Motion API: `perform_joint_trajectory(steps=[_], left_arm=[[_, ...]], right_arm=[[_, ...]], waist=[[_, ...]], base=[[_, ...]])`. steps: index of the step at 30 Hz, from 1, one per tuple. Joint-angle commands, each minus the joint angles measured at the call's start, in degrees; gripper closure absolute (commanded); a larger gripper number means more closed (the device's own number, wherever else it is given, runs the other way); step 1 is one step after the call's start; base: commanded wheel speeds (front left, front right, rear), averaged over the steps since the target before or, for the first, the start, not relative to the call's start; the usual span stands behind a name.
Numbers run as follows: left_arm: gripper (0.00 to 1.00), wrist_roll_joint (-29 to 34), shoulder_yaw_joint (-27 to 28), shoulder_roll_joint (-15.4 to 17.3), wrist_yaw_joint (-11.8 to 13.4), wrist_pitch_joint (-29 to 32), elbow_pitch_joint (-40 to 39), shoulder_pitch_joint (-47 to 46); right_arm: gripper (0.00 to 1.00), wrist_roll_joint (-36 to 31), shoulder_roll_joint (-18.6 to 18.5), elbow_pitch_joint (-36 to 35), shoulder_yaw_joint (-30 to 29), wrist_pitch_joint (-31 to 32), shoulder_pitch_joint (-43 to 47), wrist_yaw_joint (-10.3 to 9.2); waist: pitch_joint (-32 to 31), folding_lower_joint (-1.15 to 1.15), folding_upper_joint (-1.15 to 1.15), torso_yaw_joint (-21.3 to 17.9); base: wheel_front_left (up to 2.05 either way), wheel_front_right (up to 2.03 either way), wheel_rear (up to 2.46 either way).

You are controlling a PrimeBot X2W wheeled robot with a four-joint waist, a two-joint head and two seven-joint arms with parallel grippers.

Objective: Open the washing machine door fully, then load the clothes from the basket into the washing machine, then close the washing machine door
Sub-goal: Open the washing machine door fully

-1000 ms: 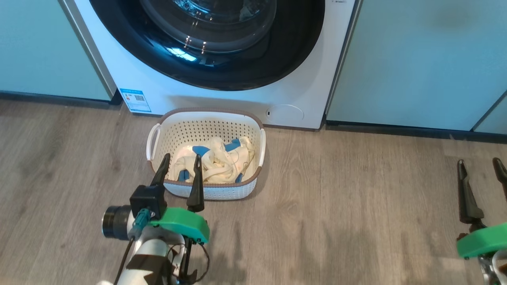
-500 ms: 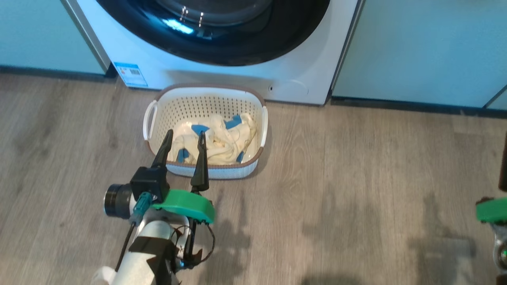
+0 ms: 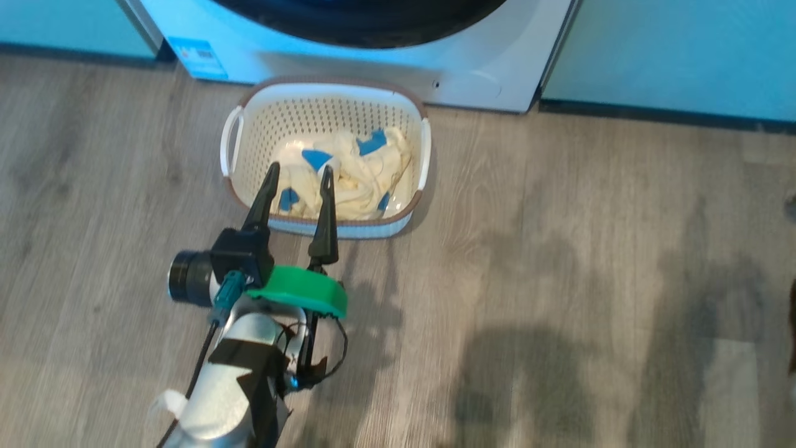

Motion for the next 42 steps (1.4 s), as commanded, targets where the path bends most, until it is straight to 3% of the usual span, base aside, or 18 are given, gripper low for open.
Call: perform_joint_trajectory(steps=[1,8,14,25,31,42], left_arm=[[0.00,-0.34,1.38,0.89,0.55,-0.62,-2.14,-2.21],[0.00,-0.71,0.07,0.89,1.10,-0.62,-2.67,-4.72],[0.00,-0.88,-0.85,0.89,1.45,-0.62,-2.90,-6.26],[0.00,-1.66,-2.62,0.89,2.17,-0.62,-3.66,-8.59],[0.00,-2.39,-4.09,0.89,2.86,-0.62,-4.67,-10.11],[0.00,-4.21,-6.98,0.89,4.11,-0.62,-5.74,-12.49]], right_arm=[[1.00,3.39,-0.03,-1.06,0.49,1.89,-3.54,0.25],[1.00,17.55,-0.27,3.58,-0.96,13.03,-13.97,0.25],[1.00,21.74,-0.36,7.69,-0.08,20.11,-22.55,0.25],[1.00,19.12,-0.53,14.13,3.56,25.36,-37.06,0.25],[1.00,17.33,-0.26,22.22,4.46,29.23,-46.48,0.25],[1.00,12.93,-0.36,33.92,5.08,30.28,-59.12,0.25]], waist=[[1.47,-0.01,0.00,0.78],[4.75,-0.01,0.00,2.46],[7.08,-0.01,0.00,3.54],[10.97,-0.01,0.00,5.26],[13.80,-0.01,0.00,6.77],[17.71,-0.01,0.00,9.77]], base=[[0.00,0.00,0.00],[0.00,0.00,0.00],[0.00,0.00,0.00],[0.00,0.00,0.00],[0.00,0.00,0.00],[0.00,0.00,0.00]])
